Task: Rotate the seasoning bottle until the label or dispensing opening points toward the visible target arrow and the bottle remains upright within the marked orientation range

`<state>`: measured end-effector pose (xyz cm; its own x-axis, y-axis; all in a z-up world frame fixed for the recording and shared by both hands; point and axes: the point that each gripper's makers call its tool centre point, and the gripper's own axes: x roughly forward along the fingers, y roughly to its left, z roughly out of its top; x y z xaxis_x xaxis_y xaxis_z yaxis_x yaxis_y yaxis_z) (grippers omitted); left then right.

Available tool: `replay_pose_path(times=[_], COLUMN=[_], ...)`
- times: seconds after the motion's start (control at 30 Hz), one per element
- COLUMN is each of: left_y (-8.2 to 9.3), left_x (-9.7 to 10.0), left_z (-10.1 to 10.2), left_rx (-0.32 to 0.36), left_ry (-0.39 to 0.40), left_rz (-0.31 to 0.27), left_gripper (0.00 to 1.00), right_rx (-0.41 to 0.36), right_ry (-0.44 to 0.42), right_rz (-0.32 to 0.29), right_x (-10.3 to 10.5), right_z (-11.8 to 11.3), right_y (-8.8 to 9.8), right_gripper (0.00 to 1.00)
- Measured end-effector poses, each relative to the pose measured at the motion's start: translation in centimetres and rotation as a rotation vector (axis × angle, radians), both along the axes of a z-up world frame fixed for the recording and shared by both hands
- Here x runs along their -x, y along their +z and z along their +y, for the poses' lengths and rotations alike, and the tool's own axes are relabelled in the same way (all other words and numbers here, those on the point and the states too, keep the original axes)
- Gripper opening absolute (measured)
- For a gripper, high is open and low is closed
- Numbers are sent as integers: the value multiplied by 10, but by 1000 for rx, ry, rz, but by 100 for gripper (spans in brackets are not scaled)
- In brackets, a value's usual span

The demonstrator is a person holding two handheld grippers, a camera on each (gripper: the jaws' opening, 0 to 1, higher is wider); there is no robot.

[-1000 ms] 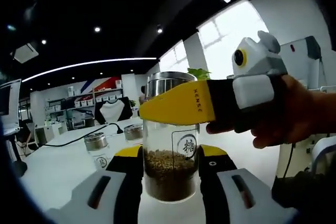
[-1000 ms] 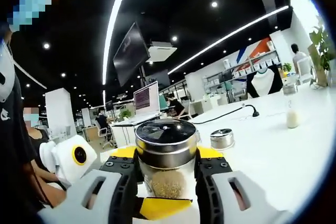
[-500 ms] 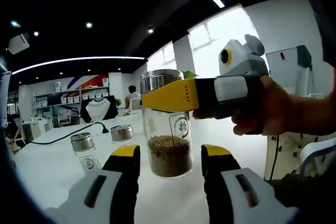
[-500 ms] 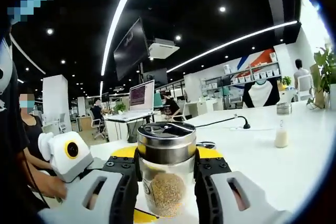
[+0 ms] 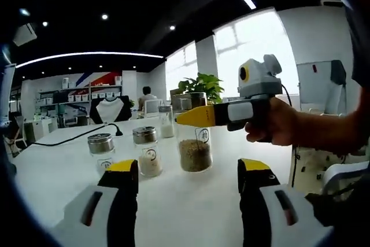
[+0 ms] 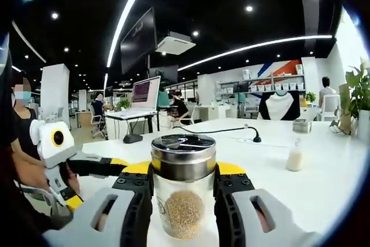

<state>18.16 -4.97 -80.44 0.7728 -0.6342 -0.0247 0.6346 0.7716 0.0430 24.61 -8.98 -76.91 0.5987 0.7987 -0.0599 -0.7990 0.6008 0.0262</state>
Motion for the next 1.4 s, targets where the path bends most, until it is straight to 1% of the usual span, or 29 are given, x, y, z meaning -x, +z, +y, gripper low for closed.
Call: replay_pose_path(times=[0.17, 0.3, 0.4, 0.53, 0.57, 0.7, 0.77, 1.03, 1.23, 1.3, 1.4], left_y=[-2, -2, -4, -6, -7, -8, -8, -9, -8, -8, -9], left_x=[-2, -2, -2, -2, -2, -1, 0, 0, -1, -1, -1], left_z=[11, 17, 21, 27, 29, 31, 31, 35, 35, 36, 37], left_rx=[38, 41, 37, 42, 46, 57, 56, 64, 68, 69, 69], left_ry=[16, 25, 37, 53, 57, 63, 63, 72, 72, 74, 75], left_rz=[36, 41, 50, 61, 64, 75, 77, 84, 81, 82, 85], left_gripper=[84, 89, 93, 95, 96, 97, 97, 97, 99, 99, 99], right_rx=[12, 19, 29, 37, 50, 82, 82, 56, 43, 22, 32], right_ry=[-18, -36, -50, -64, -58, -57, -54, -54, -43, -35, -32], right_rz=[-9, -6, -3, -4, -10, -28, -27, -14, -17, -14, -18], right_x=[-14, -27, -34, -43, -45, -51, -52, -60, -61, -61, -59], right_z=[-10, -20, -25, -31, -32, -34, -35, -38, -35, -37, -36], right_y=[-2, -5, -7, -9, -10, -13, -14, -16, -17, -18, -18], right_gripper=[38, 38, 38, 38, 38, 38, 38, 39, 39, 39, 39])
